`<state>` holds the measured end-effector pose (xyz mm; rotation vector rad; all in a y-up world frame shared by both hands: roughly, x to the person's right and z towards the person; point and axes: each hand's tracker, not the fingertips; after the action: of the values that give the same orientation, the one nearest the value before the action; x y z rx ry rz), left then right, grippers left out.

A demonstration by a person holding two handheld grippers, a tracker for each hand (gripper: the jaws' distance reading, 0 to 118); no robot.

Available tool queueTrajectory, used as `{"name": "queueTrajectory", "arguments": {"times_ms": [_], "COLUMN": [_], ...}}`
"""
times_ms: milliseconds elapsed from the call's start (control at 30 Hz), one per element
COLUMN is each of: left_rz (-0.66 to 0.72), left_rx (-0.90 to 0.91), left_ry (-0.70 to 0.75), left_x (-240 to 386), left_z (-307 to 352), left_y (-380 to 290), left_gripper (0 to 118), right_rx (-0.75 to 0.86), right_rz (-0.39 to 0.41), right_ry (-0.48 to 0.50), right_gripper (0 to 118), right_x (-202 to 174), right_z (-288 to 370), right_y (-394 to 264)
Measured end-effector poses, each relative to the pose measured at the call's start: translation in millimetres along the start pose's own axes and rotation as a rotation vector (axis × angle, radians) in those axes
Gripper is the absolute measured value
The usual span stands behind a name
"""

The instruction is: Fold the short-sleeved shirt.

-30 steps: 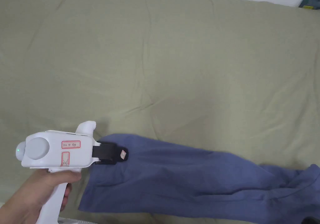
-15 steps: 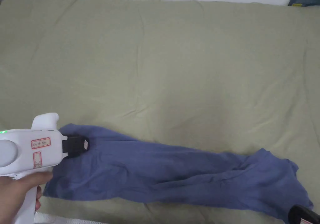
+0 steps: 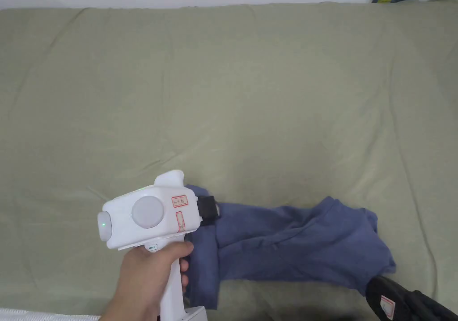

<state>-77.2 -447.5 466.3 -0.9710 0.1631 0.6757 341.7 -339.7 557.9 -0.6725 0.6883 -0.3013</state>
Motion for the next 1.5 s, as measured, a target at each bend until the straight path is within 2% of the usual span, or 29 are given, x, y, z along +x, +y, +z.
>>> {"name": "queueTrajectory", "arguments": {"times_ms": [67,100,200,300,400,433,467,500,533,600,733,933,1100,1133,1233,1333,1433,1500], "left_rz": [-0.026,-0.063,-0.190,-0.233,-0.192,-0.168,-0.171,-0.201,-0.229,-0.262,-0.241,-0.351,-0.396,-0.419,-0.390,-0.448,-0.513,-0.609], "left_rx": [0.010,0.038,0.107,0.284,0.333,0.299,0.237,0.200,0.164,0.124,0.090,0.063,-0.041,-0.015,0.007,0.122,0.249,0.270], "left_ry": [-0.048,-0.065,-0.228,-0.241,-0.025,0.068,0.091,0.076,0.090,0.147,-0.044,-0.118,-0.102,-0.064,-0.098,-0.122,0.035,0.122], "left_x": [4,9,14,-2,-33,-42,-48,-52,-54,-50,-27,31,62,63,60,51,39,32], "left_z": [9,22,78,126,125,116,105,93,73,52,29,-1,-35,-33,-5,55,104,121], "left_y": [0,2,6,-5,-10,-10,-10,-11,-10,-13,-22,-33,-48,-49,-46,-48,-60,-64], "left_gripper": [97,112,114,114,113,109,93,57,15,14,14,14,14,14,14,14,14,14], "right_rx": [0.005,0.004,0.002,0.003,-0.010,-0.014,-0.017,-0.020,-0.023,-0.026,-0.012,-0.021,-0.017,-0.016,-0.013,-0.015,-0.027,-0.041], "right_rz": [-0.004,-0.008,-0.007,-0.004,-0.022,-0.023,-0.023,-0.024,-0.023,-0.016,-0.035,-0.045,-0.051,-0.048,-0.026,0.025,0.029,0.034], "right_ry": [-0.003,-0.003,-0.003,-0.003,0.007,0.010,0.014,0.019,0.022,0.021,0.000,-0.025,-0.032,-0.035,-0.045,-0.055,-0.035,-0.024], "right_gripper": [0,0,0,0,0,0,0,0,0,0,0,0,0,0,0,0,0,0], "right_x": [4,7,8,8,9,8,8,8,7,7,12,19,22,22,20,11,4,-2], "right_z": [1,1,1,-2,-7,-8,-8,-8,-9,-8,-3,-1,2,2,5,7,3,-3], "right_y": [0,0,-2,-5,-8,-8,-8,-8,-8,-8,-7,-8,-7,-6,-4,-5,-9,-12]}}
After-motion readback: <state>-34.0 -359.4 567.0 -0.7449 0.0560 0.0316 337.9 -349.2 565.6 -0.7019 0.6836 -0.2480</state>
